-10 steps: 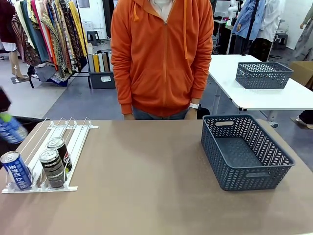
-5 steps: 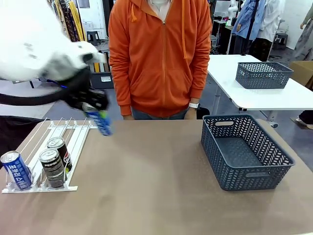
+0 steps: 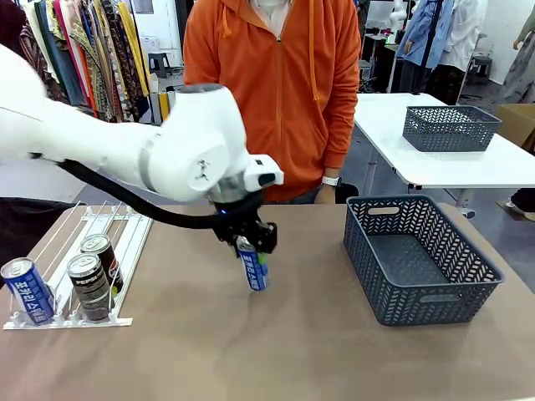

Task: Retrieve and store the cans from the dispenser.
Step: Pick up one can from the Automatic Can Dispenser and place it in the middle of the table.

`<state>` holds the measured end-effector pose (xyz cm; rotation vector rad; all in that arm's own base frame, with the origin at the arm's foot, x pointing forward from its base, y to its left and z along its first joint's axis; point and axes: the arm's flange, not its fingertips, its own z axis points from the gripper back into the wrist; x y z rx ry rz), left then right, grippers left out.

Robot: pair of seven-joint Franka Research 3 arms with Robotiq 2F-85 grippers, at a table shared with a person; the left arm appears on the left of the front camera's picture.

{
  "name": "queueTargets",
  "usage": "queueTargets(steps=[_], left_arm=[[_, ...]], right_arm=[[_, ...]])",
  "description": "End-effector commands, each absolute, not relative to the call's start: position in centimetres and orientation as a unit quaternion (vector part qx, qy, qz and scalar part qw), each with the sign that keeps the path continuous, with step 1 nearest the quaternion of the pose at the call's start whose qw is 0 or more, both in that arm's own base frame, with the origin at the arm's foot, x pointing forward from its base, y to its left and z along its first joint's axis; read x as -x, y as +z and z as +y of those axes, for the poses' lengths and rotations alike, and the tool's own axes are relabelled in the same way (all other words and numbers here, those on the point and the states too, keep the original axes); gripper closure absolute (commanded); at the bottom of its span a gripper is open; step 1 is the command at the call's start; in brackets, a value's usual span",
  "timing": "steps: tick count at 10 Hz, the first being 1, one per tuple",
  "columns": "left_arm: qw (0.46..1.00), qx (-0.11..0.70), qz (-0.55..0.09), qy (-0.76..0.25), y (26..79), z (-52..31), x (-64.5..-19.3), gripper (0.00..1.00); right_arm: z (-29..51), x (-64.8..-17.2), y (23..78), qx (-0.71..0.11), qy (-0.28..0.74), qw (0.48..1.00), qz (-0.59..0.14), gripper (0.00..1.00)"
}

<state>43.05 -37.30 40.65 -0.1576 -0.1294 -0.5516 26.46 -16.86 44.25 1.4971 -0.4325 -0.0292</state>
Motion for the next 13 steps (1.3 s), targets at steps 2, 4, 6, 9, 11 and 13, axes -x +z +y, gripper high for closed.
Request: queueTargets(steps=[2, 4, 6, 9, 11, 13], left_arm=[[0.956, 0.039, -0.054, -0.286, 40.0, -39.6, -43.4, 1.00], [0.955, 0.030, -0.046, -0.290, 39.5, -39.9, -43.2, 1.00], [0.954, 0.021, -0.042, -0.295, 39.2, -40.2, -43.0, 0.21], [0.954, 0.031, -0.079, -0.286, 40.7, -39.6, -42.6, 0.00], [0.952, 0.050, -0.111, -0.281, 44.2, -37.4, -41.4, 0.00], [0.940, 0.088, -0.098, -0.314, 49.5, -32.4, -38.5, 0.00]], right_arm=[[-16.9, -26.6, 44.8, -0.679, -0.012, 0.707, -0.199, 0.00], [-16.9, -26.6, 44.8, -0.679, -0.012, 0.707, -0.199, 0.00], [-16.9, -26.6, 44.8, -0.679, -0.012, 0.707, -0.199, 0.00], [-16.9, -26.6, 44.8, -0.679, -0.012, 0.707, -0.199, 0.00], [-16.9, -26.6, 44.8, -0.679, -0.012, 0.707, -0.199, 0.00], [-16.9, -26.6, 44.8, -0.679, -0.012, 0.707, -0.199, 0.00]])
